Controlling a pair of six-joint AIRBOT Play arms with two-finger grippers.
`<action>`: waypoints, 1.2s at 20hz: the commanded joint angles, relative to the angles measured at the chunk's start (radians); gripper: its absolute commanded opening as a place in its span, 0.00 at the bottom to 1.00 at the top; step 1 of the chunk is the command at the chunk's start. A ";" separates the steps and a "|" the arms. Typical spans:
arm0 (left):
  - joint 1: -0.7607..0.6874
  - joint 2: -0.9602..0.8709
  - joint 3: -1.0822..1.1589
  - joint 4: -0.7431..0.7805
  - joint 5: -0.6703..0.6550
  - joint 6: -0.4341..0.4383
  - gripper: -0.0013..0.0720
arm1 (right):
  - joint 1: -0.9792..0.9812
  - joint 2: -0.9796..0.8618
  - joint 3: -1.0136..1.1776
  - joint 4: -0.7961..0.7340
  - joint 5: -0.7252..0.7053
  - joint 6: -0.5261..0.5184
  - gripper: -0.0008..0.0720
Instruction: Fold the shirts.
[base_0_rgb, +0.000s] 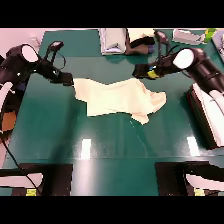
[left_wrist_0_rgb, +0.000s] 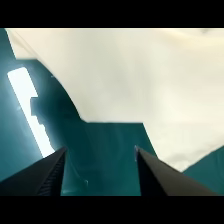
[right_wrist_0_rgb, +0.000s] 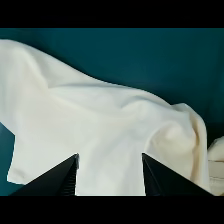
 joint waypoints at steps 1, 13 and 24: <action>-0.001 0.070 -0.145 -0.067 -0.063 -0.058 0.72 | -0.065 0.069 -0.005 0.000 0.034 -0.014 0.64; -0.219 0.010 -0.451 -0.186 0.291 -0.159 0.72 | -0.104 0.216 -0.257 0.011 -0.015 -0.014 0.64; -0.200 0.010 -0.422 -0.249 0.285 -0.069 0.05 | -0.106 0.216 -0.259 0.010 -0.028 -0.013 0.64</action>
